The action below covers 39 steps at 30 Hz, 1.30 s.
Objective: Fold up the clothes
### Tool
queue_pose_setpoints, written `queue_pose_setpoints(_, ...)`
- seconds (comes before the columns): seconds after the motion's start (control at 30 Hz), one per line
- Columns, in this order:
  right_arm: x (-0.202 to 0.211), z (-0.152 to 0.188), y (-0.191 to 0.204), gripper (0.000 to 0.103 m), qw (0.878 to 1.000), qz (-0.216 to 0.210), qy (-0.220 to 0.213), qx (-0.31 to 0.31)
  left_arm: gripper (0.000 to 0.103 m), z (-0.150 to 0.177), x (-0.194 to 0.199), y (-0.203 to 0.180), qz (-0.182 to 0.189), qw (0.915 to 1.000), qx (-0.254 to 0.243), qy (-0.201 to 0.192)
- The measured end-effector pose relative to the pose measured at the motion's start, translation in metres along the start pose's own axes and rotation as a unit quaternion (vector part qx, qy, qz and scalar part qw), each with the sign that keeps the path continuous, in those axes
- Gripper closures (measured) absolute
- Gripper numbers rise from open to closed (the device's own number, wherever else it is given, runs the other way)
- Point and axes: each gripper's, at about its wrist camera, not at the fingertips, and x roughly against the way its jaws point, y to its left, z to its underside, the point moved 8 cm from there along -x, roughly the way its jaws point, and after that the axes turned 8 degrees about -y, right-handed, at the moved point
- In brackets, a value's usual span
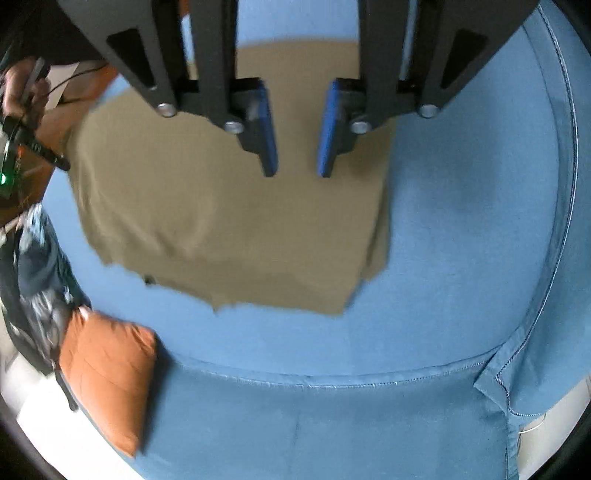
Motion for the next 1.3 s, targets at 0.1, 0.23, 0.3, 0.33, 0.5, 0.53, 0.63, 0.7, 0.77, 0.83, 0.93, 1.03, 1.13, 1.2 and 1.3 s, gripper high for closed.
queue_pose_setpoints(0.1, -0.010, 0.024, -0.013, 0.059, 0.999, 0.015, 0.041, -0.003, 0.074, 0.048, -0.025, 0.013, -0.041, 0.9957, 0.021, 0.081)
queue_pose_setpoints(0.23, 0.016, 0.027, -0.017, 0.059, 0.999, 0.045, -0.013, 0.027, 0.074, 0.055, 0.005, 0.014, -0.066, 0.9973, 0.017, 0.027)
queue_pose_setpoints(0.3, 0.003, 0.044, -0.023, 0.058, 0.997, 0.055, 0.028, 0.043, 0.073, 0.064, 0.002, 0.021, -0.074, 0.9957, 0.031, 0.047)
queue_pose_setpoints(0.33, -0.004, 0.052, -0.026, 0.058, 0.996, 0.057, 0.050, 0.045, 0.073, 0.069, 0.001, 0.024, -0.077, 0.9947, 0.037, 0.057)
queue_pose_setpoints(0.5, 0.050, 0.031, -0.028, 0.058, 0.996, 0.058, -0.066, 0.027, 0.072, 0.064, 0.027, 0.026, -0.052, 0.9960, 0.071, 0.017)
queue_pose_setpoints(0.53, 0.063, 0.029, -0.025, 0.056, 0.994, 0.050, -0.091, 0.019, 0.071, 0.062, 0.036, 0.027, -0.060, 0.9958, 0.070, 0.001)
queue_pose_setpoints(0.63, 0.098, 0.032, -0.005, 0.056, 0.988, 0.024, -0.151, 0.008, 0.070, 0.057, 0.056, 0.029, -0.054, 0.9950, 0.080, -0.025)
queue_pose_setpoints(0.7, 0.112, 0.036, 0.018, 0.056, 0.984, 0.012, -0.175, 0.016, 0.070, 0.046, 0.071, 0.036, -0.048, 0.9935, 0.087, -0.054)
queue_pose_setpoints(0.77, 0.114, 0.036, 0.044, 0.056, 0.981, 0.007, -0.190, 0.042, 0.070, 0.033, 0.088, 0.048, -0.056, 0.9910, 0.091, -0.080)
queue_pose_setpoints(0.83, 0.118, 0.041, 0.075, 0.056, 0.976, 0.003, -0.203, 0.078, 0.070, 0.017, 0.102, 0.060, -0.066, 0.9894, 0.094, -0.090)
queue_pose_setpoints(0.93, 0.103, 0.047, 0.126, 0.056, 0.969, -0.002, -0.208, 0.131, 0.070, -0.018, 0.118, 0.074, -0.079, 0.9877, 0.093, -0.098)
queue_pose_setpoints(1.03, 0.097, 0.053, 0.170, 0.056, 0.963, -0.005, -0.209, 0.172, 0.070, -0.059, 0.107, 0.061, -0.078, 0.9870, 0.083, -0.113)
queue_pose_setpoints(1.13, 0.089, 0.063, 0.213, 0.056, 0.956, -0.011, -0.206, 0.209, 0.069, -0.087, 0.096, 0.060, -0.062, 0.9875, 0.076, -0.123)
queue_pose_setpoints(1.2, 0.085, 0.070, 0.242, 0.056, 0.951, -0.015, -0.204, 0.234, 0.069, -0.085, 0.081, 0.064, -0.047, 0.9870, 0.080, -0.131)
queue_pose_setpoints(1.3, 0.075, 0.081, 0.280, 0.056, 0.939, -0.019, -0.201, 0.278, 0.069, -0.071, 0.053, 0.083, -0.064, 0.9888, 0.094, -0.097)
